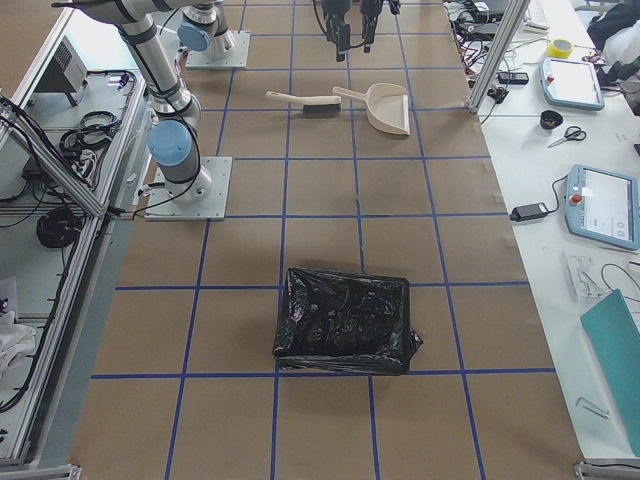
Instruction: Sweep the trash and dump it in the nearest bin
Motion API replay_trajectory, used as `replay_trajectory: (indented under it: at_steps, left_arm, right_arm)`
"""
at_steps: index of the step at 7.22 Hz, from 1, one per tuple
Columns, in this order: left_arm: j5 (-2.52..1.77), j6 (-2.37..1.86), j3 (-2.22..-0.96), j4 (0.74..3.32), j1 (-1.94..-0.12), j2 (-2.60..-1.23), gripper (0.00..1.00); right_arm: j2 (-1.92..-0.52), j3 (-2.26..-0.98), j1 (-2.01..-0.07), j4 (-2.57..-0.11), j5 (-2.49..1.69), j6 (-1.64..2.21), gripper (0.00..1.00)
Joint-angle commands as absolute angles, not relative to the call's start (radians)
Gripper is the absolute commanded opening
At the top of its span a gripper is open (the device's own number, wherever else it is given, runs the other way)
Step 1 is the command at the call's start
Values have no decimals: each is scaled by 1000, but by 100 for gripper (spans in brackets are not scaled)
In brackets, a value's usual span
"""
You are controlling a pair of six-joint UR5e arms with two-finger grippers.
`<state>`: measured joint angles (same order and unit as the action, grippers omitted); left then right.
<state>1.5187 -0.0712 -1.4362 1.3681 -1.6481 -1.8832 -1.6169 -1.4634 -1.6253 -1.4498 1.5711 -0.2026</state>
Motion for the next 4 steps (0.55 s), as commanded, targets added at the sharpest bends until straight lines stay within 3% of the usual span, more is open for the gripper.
replay_trajectory:
  at_steps: [1,4]
  left_arm:
    - [1519,11,-1396,1529,-1502,-1763,100]
    - [1540,11,-1449,1594,-1470,-1625,100]
  right_arm:
    - [-1617,-1463,-1626,-1450,1569,-202,100]
    - [-1617,-1462,-1626,-1450,1563,-202,100]
